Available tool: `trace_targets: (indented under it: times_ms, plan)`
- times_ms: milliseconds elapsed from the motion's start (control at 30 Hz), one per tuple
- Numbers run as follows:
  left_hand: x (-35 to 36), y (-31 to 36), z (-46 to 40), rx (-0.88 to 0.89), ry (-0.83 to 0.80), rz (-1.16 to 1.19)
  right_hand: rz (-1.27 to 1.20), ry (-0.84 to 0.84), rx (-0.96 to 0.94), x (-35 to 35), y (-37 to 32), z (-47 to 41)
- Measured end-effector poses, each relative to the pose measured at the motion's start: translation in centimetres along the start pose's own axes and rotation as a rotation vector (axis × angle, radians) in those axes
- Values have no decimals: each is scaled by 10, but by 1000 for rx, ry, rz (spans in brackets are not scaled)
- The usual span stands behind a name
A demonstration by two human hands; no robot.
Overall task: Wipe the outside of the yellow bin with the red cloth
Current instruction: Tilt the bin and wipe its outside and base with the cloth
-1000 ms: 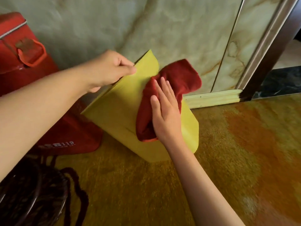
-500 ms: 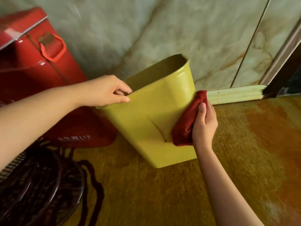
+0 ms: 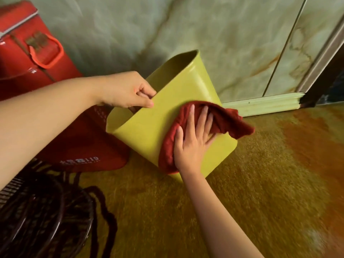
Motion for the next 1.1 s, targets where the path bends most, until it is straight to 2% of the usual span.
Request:
trace_targets:
  times_ms: [167, 300, 367, 433, 500, 600, 667, 733, 800, 867, 933, 1100]
  plan:
    - [-3, -10, -7, 16, 66, 151, -31, -101, 220, 14, 65, 6]
    - [1, 1, -16, 6, 189, 184, -132, -187, 372, 8, 96, -1]
    - [14, 1, -8, 3, 150, 250, -175, -254, 373, 8, 101, -8]
    - [32, -5, 7, -5, 52, 112, -248, -284, 351, 9, 99, -15]
    - [39, -14, 20, -19, 59, -52, -354, -261, 342, 11, 95, -19]
    - [46, -29, 40, -13, 56, 126, -426, -197, 324, 15, 86, -17]
    - [51, -36, 51, -2, 40, 166, -439, -176, 319, 19, 85, -13]
    - [53, -39, 58, 13, 86, 157, -475, -149, 434, 21, 95, -9]
    - [51, -32, 57, 56, 129, 189, -566, -127, 631, 19, 110, -2]
    - [51, -20, 49, 100, 114, 217, -647, -117, 684, 17, 111, 4]
    - [50, -13, 44, 109, 85, 249, -638, -130, 519, 11, 83, 8]
    - [48, -8, 40, 87, -16, 228, -530, -171, -136, -8, -42, -23]
Point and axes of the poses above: each hand's wrist, its own z-axis away from the middle knuckle, its own x-axis out of the palm, y = z × x, the point moved 8 cm from there along -z, towards the middle knuckle, and after that the axes turned 10 degrees about -y, right-handed, at the moved point
